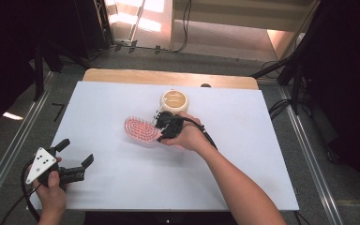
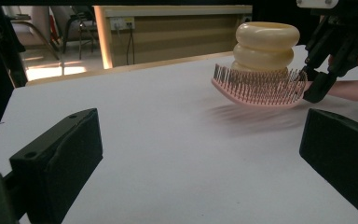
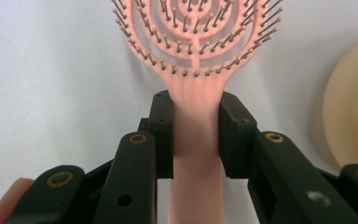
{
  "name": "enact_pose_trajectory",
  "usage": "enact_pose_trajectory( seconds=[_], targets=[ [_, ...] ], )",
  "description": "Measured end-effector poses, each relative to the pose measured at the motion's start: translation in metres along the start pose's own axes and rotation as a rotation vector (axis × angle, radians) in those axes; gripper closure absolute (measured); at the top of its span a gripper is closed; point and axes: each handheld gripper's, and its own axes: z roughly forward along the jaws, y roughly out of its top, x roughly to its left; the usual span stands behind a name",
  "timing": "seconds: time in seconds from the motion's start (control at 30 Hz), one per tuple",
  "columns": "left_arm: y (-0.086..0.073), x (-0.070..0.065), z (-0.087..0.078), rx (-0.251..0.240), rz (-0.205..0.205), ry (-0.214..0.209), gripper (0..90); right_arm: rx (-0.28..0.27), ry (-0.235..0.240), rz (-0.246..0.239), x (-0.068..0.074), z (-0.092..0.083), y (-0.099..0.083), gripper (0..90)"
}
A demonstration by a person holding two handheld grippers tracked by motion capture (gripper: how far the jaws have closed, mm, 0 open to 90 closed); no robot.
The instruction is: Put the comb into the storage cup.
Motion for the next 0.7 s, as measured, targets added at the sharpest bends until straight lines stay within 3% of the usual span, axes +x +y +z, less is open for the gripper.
enact_pose_trajectory(
  seconds=[0.3, 0.43, 0.57, 0.7],
  targets=[
    [0.002, -0.003, 0.001, 0.007, 0.018, 0.012, 0.0, -0.069, 0.002, 0.001, 0.003, -0.011, -0.006, 68.1],
    [0.003, -0.004, 0.003, 0.019, 0.028, 0.015, 0.0, -0.125, 0.006, 0.004, 0.004, -0.019, -0.011, 68.1],
    [0.006, -0.009, 0.006, 0.041, 0.065, 0.014, 0.0, -0.145, 0.002, 0.022, 0.005, -0.024, -0.015, 68.1],
    [0.008, -0.012, 0.009, 0.045, 0.062, 0.004, 0.0, -0.170, 0.000, 0.019, 0.005, -0.026, -0.018, 68.1]
  ],
)
